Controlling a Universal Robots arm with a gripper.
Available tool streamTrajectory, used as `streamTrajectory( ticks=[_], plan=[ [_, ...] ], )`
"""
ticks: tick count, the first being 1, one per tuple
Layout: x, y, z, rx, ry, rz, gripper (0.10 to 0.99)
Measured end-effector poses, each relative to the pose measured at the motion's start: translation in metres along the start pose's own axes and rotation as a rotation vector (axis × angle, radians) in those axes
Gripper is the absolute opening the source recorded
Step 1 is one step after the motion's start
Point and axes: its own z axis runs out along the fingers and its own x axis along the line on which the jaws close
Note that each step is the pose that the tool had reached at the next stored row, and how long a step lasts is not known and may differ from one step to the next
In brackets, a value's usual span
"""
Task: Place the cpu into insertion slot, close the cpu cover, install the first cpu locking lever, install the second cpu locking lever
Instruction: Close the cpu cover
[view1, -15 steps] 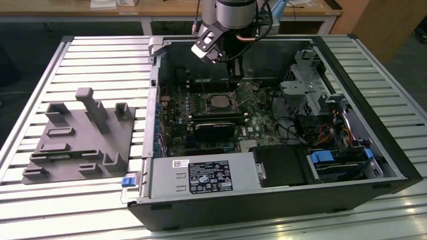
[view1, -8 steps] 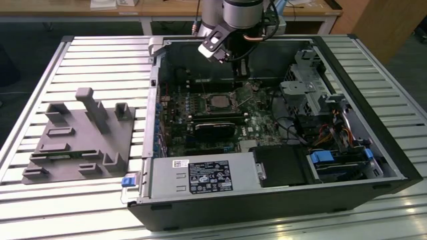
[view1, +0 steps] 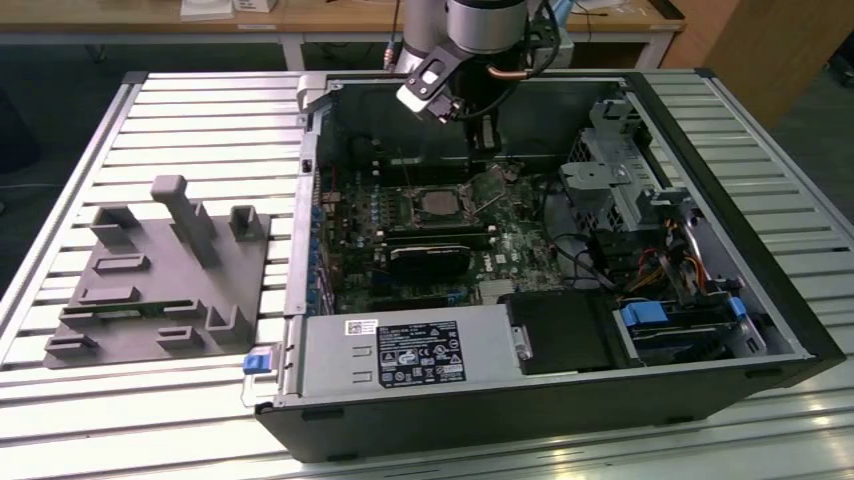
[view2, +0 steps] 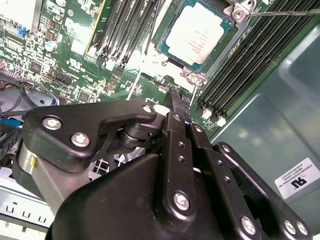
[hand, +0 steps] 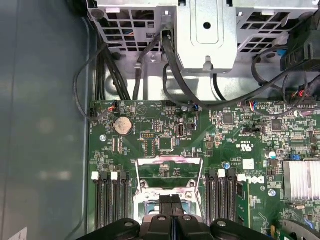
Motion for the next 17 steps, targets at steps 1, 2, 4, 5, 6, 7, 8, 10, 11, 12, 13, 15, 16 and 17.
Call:
streamTrajectory(
  ticks=[1, 2, 4, 5, 6, 7, 8, 10, 11, 12, 13, 15, 16, 17],
  plan=[
    [0.0, 0.0, 0.0, 0.0, -0.0001, 0.0, 0.106],
    [0.0, 0.0, 0.0, 0.0, -0.0001, 0.0, 0.106],
    [0.0, 0.0006, 0.0, 0.0, -0.0001, 0.0, 0.106],
    [0.0, 0.0016, 0.0, 0.0, -0.0001, 0.0, 0.106],
    [0.0, 0.0029, 0.0001, 0.0, -0.0002, 0.0, 0.106],
    [0.0001, 0.0046, 0.0003, 0.0, -0.0002, 0.0, 0.106],
    [0.0002, 0.0064, 0.0005, 0.0, -0.0002, 0.0, 0.106],
    [0.0003, 0.0109, 0.0008, 0.0, -0.0003, 0.0, 0.106],
    [0.0004, 0.0132, 0.001, 0.0, -0.0003, 0.0, 0.106],
    [0.0004, 0.0155, 0.0012, 0.0, -0.0004, 0.0, 0.106],
    [0.0005, 0.0178, 0.0015, 0.0, -0.0003, 0.0, 0.106],
    [0.0007, 0.0226, 0.0019, 0.0, -0.0002, 0.0, 0.106],
    [0.0007, 0.0254, 0.0022, 0.0, -0.0001, 0.0, 0.106],
    [0.0008, 0.0277, 0.0025, 0.0, 0.0, 0.0, 0.106]
  ],
)
